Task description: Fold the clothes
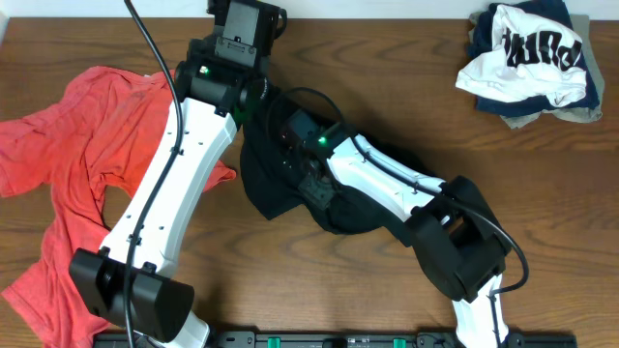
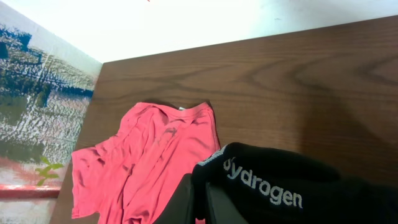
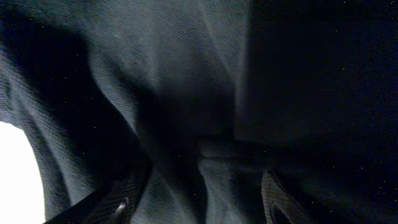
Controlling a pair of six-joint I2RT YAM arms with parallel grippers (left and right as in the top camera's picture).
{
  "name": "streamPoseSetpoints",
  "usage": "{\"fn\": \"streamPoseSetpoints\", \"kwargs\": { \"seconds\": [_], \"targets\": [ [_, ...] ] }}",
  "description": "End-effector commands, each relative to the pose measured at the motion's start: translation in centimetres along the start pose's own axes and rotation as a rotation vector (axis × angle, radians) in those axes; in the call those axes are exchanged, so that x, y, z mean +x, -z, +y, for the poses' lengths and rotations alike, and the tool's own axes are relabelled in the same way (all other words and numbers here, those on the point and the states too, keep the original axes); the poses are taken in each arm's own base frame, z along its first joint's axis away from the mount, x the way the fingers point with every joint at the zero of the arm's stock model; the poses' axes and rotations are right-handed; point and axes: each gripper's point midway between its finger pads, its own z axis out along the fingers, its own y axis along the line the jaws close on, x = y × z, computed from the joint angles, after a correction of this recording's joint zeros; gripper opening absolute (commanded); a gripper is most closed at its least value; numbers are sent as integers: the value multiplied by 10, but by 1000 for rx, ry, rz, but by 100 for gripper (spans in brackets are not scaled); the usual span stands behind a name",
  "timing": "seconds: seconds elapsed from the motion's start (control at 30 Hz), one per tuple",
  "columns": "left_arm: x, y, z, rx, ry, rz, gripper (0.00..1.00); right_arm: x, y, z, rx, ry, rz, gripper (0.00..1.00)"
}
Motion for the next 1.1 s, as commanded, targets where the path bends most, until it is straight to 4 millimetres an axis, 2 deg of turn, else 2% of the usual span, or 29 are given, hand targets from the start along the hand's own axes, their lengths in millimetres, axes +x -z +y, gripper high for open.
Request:
{"fn": "streamPoseSetpoints", "kwargs": {
  "seconds": [0.0, 0.17, 0.23, 0.37, 0.73, 0.93, 1.0, 1.07],
  "targets": [
    [-15, 12, 12, -4, 47, -44, 6, -3, 2, -6, 24, 6, -6, 61],
    [-15, 12, 12, -4, 47, -44, 6, -3, 2, -26, 71, -51, -13, 53],
    [-15, 12, 12, -4, 47, -44, 6, -2, 1, -31, 75, -70, -13, 46],
    [-15, 12, 12, -4, 47, -44, 6, -3, 1, -35, 80, -101, -17, 28],
    [-15, 12, 12, -4, 46, -43, 6, -7, 1, -35, 69, -117, -35, 2],
    [-15, 12, 12, -4, 47, -44, 6, -10, 3, -33, 50, -155, -52, 1],
    [-15, 12, 12, -4, 47, -44, 6, -16, 15, -39, 53, -202, -83, 1],
    [-15, 12, 12, -4, 47, -44, 6, -25, 40, -54, 61, -258, -136, 1]
  ]
}}
